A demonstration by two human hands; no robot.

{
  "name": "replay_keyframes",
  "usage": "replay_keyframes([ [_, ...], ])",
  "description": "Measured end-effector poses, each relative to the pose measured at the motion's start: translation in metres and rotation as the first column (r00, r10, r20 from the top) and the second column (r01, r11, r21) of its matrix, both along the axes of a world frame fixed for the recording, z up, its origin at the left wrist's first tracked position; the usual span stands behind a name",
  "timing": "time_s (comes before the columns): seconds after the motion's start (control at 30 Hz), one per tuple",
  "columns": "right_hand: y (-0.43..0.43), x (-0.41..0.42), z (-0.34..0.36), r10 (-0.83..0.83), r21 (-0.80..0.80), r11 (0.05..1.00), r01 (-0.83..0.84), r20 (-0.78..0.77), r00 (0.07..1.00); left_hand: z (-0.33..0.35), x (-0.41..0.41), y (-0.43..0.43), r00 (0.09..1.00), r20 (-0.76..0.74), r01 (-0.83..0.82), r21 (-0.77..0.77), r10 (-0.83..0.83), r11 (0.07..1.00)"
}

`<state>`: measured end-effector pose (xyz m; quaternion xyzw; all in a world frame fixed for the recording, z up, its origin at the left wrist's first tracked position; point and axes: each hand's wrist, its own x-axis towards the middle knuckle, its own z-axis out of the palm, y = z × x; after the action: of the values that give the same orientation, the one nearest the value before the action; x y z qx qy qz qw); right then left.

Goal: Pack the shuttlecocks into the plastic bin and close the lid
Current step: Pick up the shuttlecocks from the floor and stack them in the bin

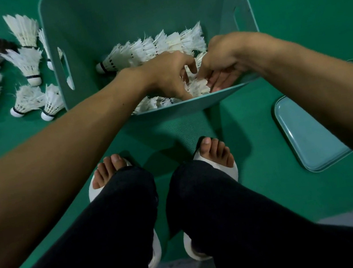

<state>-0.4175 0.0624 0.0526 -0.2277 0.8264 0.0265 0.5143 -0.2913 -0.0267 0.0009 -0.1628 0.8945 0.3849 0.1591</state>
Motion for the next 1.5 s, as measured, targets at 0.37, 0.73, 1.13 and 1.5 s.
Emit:
replay_keyframes([
  [0.37, -0.003, 0.005, -0.029, 0.316, 0.042, 0.947, -0.320, -0.322, 0.893, 0.023, 0.028, -0.026, 0.969, 0.044, -0.242, -0.007, 0.242, 0.970],
  [0.73, -0.012, 0.006, -0.024, 0.689, -0.179, 0.578, -0.797, -0.417, 0.593, -0.008, 0.072, -0.042, 0.845, 0.533, 0.146, -0.317, 0.049, 0.937],
  [1.13, -0.028, 0.010, -0.035, 0.777, -0.094, 0.512, -0.854, -0.372, 0.508, -0.006, 0.070, -0.038, 0.829, 0.554, 0.096, -0.266, 0.071, 0.959],
  [1.5, -0.030, 0.004, -0.011, 0.706, -0.081, 0.594, -0.800, -0.424, 0.567, 0.035, 0.070, -0.034, 0.874, 0.469, 0.037, -0.324, 0.127, 0.945],
])
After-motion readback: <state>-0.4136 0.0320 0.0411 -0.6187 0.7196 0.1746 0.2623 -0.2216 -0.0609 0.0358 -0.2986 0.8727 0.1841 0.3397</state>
